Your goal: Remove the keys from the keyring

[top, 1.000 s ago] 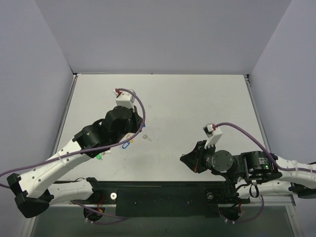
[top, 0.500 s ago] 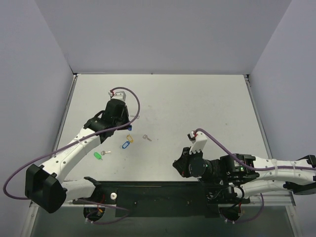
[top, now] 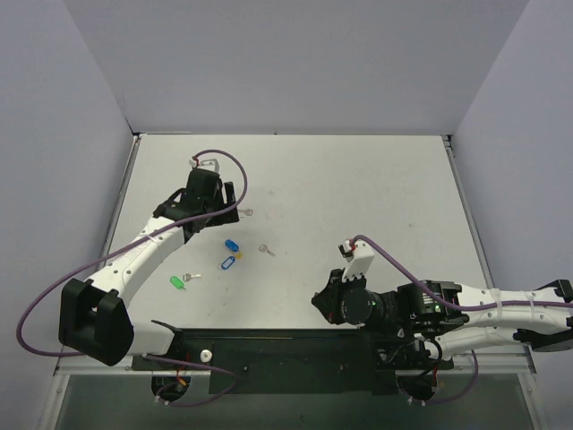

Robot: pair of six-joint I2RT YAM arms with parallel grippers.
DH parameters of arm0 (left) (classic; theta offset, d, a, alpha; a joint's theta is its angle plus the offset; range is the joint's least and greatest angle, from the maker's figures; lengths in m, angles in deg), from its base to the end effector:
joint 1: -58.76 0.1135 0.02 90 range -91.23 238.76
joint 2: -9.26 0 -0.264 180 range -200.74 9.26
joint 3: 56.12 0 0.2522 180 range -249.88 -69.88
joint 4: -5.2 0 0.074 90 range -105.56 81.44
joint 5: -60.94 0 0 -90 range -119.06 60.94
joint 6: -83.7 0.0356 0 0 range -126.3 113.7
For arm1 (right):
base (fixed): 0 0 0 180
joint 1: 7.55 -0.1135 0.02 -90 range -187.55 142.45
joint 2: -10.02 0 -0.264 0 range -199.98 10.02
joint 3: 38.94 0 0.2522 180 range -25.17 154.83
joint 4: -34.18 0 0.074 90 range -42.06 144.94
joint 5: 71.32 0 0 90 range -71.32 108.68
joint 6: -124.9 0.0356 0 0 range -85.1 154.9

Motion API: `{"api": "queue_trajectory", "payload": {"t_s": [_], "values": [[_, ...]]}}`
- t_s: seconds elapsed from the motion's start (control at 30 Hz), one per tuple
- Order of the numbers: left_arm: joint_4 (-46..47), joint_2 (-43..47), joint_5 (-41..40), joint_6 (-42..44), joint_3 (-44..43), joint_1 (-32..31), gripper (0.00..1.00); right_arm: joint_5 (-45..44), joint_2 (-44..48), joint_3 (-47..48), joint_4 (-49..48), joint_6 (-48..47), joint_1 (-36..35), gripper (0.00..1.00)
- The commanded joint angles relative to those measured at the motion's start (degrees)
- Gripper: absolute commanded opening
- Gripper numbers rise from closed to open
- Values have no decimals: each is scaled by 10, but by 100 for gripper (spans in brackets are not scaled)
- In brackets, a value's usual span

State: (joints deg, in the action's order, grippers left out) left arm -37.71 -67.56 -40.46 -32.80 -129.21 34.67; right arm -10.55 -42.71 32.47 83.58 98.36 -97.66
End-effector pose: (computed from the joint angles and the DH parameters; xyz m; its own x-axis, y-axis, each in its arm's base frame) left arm 0.2642 -0.1104 0.2750 -0.7172 -0.1584 -0.6786 -0.0489 0.9829 -0.1777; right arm 0.0170 0.1894 0.3507 -0.7810 0.1458 -0.6073 -0.3912 0.6438 0.6576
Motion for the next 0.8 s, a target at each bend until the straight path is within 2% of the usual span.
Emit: {"api": "queue_trajectory", "payload": {"t_s": [0.0, 0.23, 0.33, 0.6, 0.7, 0.77], "values": [[-2, 17, 9, 14, -53, 32, 84, -29, 20, -10, -7, 7, -3, 0], [-80, 83, -45, 9, -68, 48, 85, -50, 32, -9, -7, 8, -2, 0], [-100, 144, -32, 4, -42, 48, 86, -50, 24, 11, -7, -15, 9, 0], [-166, 296, 15, 1, 18, 48, 86, 52, -18, 89, 7, -82, 110, 0], [-157, 367, 48, 21, 47, 48, 86, 80, -49, 134, 21, -112, 141, 0], [-153, 408, 37, 13, 69, 48, 87, 94, -75, 164, 31, -131, 156, 0]]}}
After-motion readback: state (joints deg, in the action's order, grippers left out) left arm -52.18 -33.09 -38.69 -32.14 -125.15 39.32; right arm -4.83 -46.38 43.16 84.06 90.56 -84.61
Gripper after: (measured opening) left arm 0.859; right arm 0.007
